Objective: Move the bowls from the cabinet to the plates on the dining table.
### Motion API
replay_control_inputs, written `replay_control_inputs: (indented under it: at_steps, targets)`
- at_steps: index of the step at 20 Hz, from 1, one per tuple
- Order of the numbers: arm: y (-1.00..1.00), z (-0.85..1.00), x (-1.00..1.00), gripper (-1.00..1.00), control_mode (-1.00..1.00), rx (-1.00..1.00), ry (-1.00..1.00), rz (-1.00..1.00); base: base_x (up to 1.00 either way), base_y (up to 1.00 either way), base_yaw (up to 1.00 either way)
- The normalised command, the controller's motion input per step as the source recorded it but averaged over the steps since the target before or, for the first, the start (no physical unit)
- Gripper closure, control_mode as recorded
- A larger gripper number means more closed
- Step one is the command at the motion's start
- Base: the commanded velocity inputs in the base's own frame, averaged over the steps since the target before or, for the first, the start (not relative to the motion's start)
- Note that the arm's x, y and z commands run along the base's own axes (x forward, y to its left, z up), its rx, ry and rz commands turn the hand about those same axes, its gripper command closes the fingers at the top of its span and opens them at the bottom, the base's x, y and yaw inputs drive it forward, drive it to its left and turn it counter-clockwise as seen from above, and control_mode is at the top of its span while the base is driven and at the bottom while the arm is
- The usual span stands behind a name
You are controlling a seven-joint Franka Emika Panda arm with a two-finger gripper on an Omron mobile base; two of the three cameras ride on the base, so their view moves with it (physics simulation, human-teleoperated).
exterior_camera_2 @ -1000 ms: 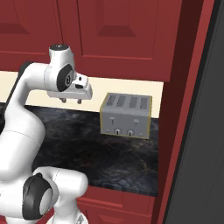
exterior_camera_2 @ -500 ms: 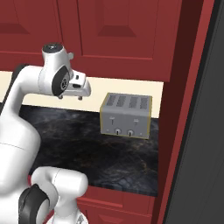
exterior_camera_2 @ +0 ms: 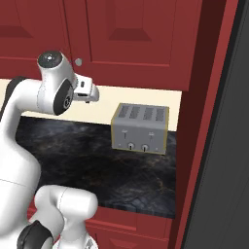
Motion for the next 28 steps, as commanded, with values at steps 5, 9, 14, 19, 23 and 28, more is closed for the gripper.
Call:
replay_control_inputs:
  at_steps: [5, 9, 14, 19, 23, 28]
  targets:
    - [0.0, 0.33, 0.0, -1.0, -1.0, 0.03, -0.22, 0.0, 0.0, 0.0, 0.0]
    - [0.0, 0.21, 0.0, -1.0, -1.0, 0.03, -0.23, 0.0, 0.0, 0.0, 0.0]
    - [0.0, 0.07, -0.01, -1.0, -1.0, 0.07, -0.26, 0.0, 0.0, 0.0, 0.0]
    - [0.02, 0.2, 0.0, -1.0, -1.0, 0.06, -0.28, 0.0, 0.0, 0.0, 0.0]
    - [0.07, 0.24, 0.0, -1.0, -1.0, 0.04, -0.27, 0.0, 0.0, 0.0, 0.0]
    - [0.0, 0.24, 0.0, -1.0, -1.0, 0.03, -0.26, 0.0, 0.0, 0.0, 0.0]
